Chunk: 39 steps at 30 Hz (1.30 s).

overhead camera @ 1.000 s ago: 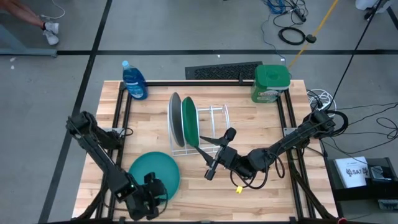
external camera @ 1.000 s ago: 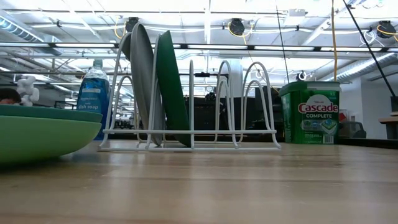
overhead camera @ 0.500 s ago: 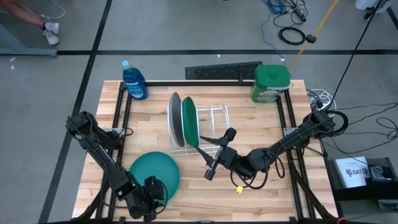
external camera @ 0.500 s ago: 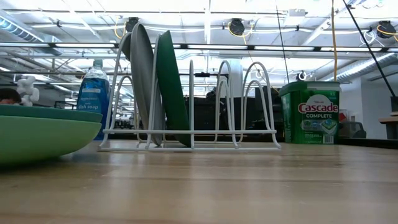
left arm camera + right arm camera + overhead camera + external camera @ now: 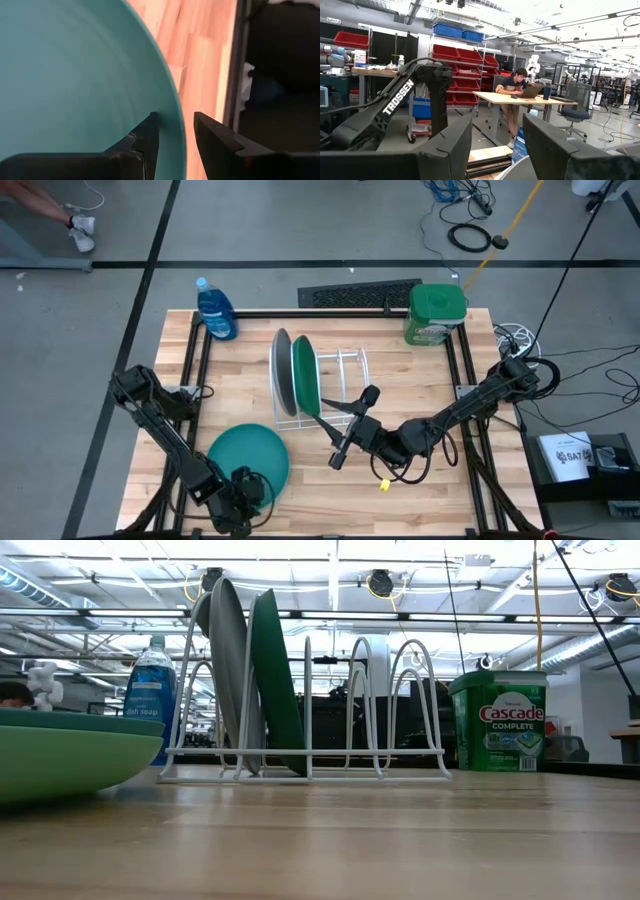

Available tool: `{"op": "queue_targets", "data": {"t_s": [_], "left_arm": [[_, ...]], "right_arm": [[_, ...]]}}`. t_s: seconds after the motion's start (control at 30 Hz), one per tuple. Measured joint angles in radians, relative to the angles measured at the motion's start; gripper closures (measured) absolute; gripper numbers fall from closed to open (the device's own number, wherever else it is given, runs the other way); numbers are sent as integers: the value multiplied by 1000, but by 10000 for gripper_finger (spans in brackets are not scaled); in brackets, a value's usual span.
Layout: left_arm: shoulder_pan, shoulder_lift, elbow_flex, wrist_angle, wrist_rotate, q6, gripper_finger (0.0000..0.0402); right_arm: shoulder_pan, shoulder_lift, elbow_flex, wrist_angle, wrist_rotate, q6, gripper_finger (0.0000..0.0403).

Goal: Sort dishes
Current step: Put the blue plate into the dish rack

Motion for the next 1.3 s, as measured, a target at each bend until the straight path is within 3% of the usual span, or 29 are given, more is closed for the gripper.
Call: {"op": "queue_targets", "data": {"t_s": [0.4,0.73,1.07,1.3], "left_arm": [[6,35,10,9,11,7,291],[18,33,40,7,6,62,392],[28,35,81,-3,13,134,401],[27,35,139,-112,5,142,401]], "right_arm": [[0,0,0,0,0,0,234],[0,0,0,-1,0,0,234],[0,0,0,-7,1,0,234],[0,0,0,-8,1,0,234]]}}
